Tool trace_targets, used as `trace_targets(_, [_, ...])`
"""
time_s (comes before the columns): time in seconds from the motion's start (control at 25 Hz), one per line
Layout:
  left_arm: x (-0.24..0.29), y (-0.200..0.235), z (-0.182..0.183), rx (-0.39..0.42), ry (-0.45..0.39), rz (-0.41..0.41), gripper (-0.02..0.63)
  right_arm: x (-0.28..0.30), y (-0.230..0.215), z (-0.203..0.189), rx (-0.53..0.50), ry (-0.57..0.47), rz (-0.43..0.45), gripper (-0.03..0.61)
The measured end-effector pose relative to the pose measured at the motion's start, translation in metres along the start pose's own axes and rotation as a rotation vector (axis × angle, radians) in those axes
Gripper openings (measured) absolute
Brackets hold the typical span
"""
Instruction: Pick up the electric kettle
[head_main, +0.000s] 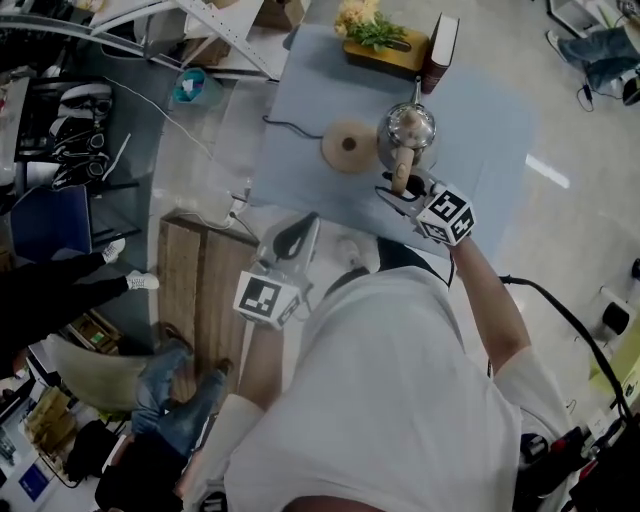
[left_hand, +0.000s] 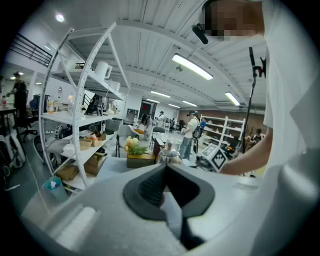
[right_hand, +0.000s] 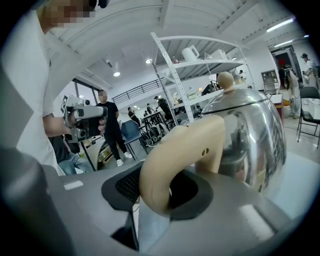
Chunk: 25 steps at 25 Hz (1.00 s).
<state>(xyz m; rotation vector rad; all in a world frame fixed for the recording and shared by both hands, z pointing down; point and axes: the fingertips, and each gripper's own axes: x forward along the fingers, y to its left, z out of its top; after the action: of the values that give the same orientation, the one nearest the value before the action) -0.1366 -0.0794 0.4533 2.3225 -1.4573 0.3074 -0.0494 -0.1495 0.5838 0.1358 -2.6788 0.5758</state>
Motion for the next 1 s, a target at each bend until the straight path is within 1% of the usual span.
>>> trace_targets(0.52, [0.028,-0.019,0.005,0.036,0.026,-0.087,0.003,-0.044,-0.026,-0.021,0.075,-0.039,-0.116,0.135])
trace_targets(0.76, [0.044,-0.026,0.008,0.044,0.034,-0.113,0.003,-0.055,-0.038,-0.033,0.108,-0.048,-0.143,0.135])
trace_targets(1.0, [0.055,-0.029,0.01,0.044,0.041,-0.121,0.003,-0.059,-0.05,-0.042,0.129,-0.046,-0.156,0.135])
